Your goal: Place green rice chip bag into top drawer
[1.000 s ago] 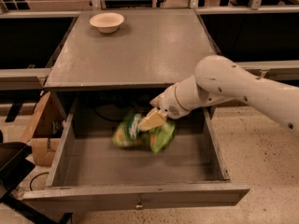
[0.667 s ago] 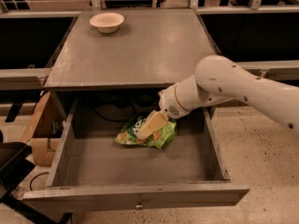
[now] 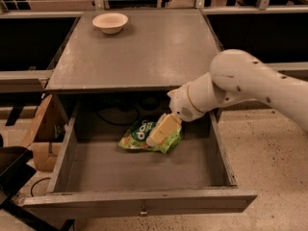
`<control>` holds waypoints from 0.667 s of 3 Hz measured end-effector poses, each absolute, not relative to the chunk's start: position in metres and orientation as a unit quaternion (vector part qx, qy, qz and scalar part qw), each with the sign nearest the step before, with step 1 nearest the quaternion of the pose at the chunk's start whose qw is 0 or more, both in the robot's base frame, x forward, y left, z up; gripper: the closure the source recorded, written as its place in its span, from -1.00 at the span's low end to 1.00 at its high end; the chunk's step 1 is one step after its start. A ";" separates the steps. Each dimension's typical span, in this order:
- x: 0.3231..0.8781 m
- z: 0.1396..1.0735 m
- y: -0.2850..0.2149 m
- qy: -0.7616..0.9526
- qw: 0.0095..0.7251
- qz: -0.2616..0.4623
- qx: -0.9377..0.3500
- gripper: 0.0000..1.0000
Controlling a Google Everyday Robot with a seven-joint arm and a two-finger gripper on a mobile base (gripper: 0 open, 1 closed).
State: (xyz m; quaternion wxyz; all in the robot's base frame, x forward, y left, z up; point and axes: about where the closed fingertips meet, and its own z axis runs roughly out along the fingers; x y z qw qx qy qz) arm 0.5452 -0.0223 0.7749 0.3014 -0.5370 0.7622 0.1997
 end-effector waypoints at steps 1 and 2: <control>0.499 0.835 -0.050 0.754 0.290 0.183 -0.560 -1.00; 0.459 0.887 -0.087 0.750 0.282 0.168 -0.574 -1.00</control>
Offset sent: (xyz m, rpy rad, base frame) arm -0.1384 -0.1218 0.1794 -0.1360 -0.0342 0.0824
